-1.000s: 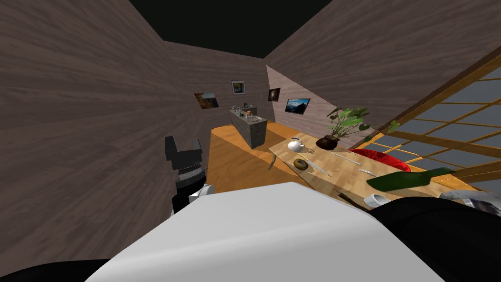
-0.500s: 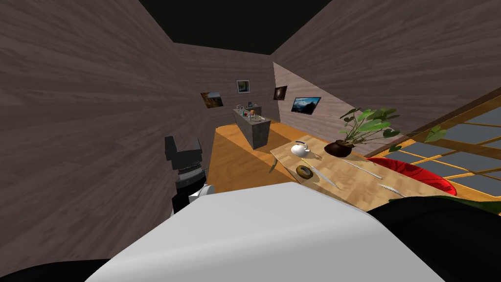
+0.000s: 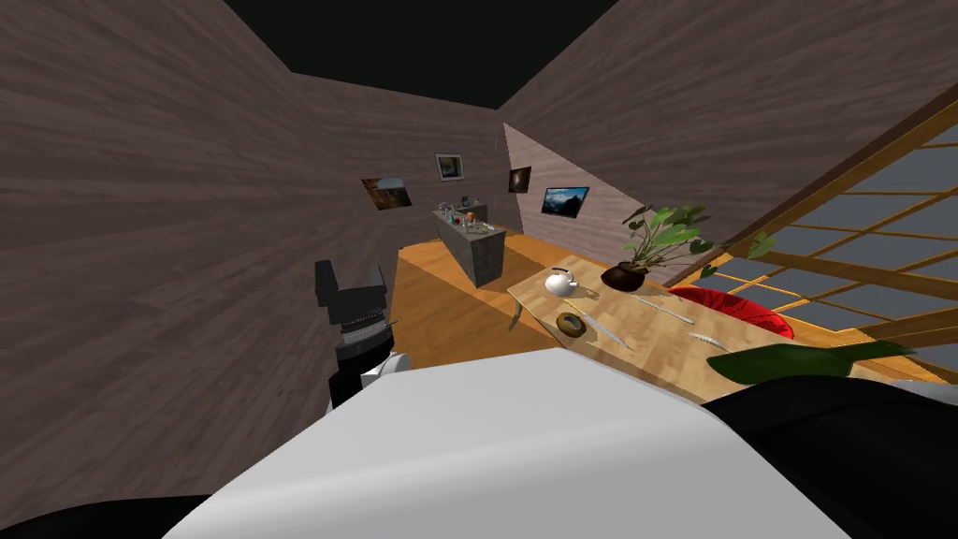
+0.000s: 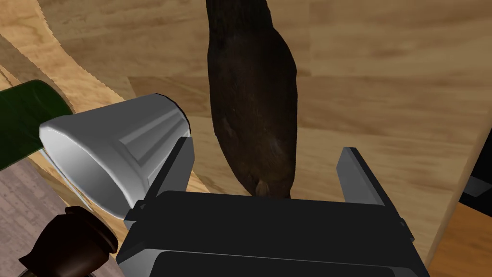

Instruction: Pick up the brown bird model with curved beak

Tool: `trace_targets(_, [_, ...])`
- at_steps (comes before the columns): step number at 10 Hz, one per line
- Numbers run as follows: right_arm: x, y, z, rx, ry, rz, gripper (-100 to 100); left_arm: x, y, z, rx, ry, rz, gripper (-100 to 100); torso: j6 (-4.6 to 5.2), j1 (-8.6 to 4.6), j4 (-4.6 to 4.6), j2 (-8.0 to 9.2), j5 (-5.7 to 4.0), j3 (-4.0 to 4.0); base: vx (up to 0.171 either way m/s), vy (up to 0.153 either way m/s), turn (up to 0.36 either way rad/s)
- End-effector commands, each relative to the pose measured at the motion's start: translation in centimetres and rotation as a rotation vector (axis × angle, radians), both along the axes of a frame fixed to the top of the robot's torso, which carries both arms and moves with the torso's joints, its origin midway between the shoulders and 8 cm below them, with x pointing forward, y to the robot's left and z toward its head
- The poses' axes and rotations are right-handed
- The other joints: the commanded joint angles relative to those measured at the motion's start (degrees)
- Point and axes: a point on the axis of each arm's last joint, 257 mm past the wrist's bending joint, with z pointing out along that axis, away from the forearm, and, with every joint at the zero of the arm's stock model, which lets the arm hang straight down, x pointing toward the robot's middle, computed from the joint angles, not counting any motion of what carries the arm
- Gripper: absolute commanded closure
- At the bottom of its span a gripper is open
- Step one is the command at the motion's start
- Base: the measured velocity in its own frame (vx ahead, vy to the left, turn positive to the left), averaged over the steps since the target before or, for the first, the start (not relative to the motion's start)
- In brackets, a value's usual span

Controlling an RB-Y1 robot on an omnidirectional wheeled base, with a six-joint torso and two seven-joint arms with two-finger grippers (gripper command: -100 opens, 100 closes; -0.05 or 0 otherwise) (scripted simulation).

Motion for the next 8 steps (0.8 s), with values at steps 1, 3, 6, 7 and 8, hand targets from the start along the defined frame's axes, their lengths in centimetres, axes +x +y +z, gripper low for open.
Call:
trace_targets(1, [0.3, 0.2, 0.1, 0.000, 0.019, 0.040, -100, 0.0, 0.0, 0.0, 0.000, 0.000, 0.000, 0, 0.00, 0.00, 0.00, 0.00, 0.00, 0.00, 0.025, -0.012, 0.006])
trace_targets(3, [2.7, 0.4, -0.2, 0.009, -0.020, 0.044, -100, 0.0, 0.0, 0.0, 0.000, 0.000, 0.000, 0, -0.02, 0.05, 0.03, 0.14, 0.01, 0.08, 0.024, -0.015, -0.149])
trace_targets(6, [2.3, 0.5, -0.3, 0.007, 0.019, 0.097, -100, 0.0, 0.0, 0.0, 0.000, 0.000, 0.000, 0, -0.04, 0.02, 0.01, 0.06, 0.00, 0.03, 0.033, -0.012, -0.050])
trace_targets(7, [4.8, 0.7, -0.6, 0.015, -0.024, 0.094, -100, 0.0, 0.0, 0.0, 0.000, 0.000, 0.000, 0, -0.03, 0.05, 0.03, 0.14, 0.01, 0.08, 0.054, -0.030, -0.316])
trace_targets(8, [4.6, 0.7, -0.6, 0.013, -0.007, 0.116, -100, 0.0, 0.0, 0.0, 0.000, 0.000, 0.000, 0, 0.05, -0.01, 0.01, 0.04, -0.01, 0.03, 0.064, -0.018, -0.205])
